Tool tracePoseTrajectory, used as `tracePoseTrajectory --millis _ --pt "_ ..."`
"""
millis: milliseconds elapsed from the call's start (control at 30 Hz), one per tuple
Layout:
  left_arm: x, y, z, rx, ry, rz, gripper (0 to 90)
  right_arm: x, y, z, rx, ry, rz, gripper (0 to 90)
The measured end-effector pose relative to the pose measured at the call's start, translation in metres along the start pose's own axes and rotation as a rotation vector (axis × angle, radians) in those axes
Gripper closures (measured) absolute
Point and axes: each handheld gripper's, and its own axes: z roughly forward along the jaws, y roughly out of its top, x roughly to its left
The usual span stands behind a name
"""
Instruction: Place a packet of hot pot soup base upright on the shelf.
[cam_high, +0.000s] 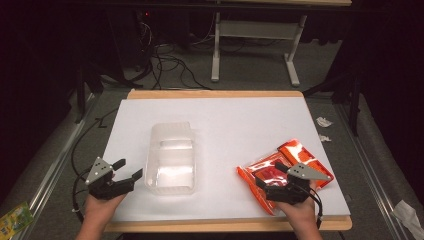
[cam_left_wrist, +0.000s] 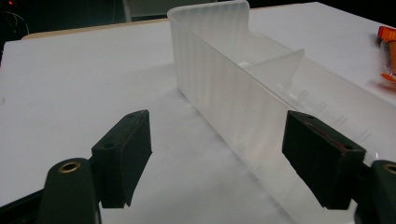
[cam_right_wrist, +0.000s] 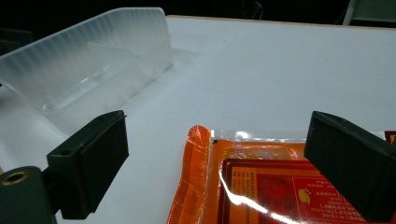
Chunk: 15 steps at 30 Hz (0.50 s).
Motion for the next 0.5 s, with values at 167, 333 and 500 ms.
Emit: tracePoseTrajectory --millis 167,333,500 --pt "0.000 0.001 -0.003 -0.010 -0.013 -0.017 22.2 -0.002 0.001 -0.005 -0.021 0.003 -0.016 9.2" --pt "-0.009 0.004 -0.002 0.012 -0.007 0.026 15.3 -0.005 0.002 -0.012 -0.033 -0.021 -0.027 9.2" --pt "-0.012 0.007 -0.007 0.007 0.010 0.032 9.8 -0.007 0.003 -0.014 -0.035 -0.031 -0.024 7.4"
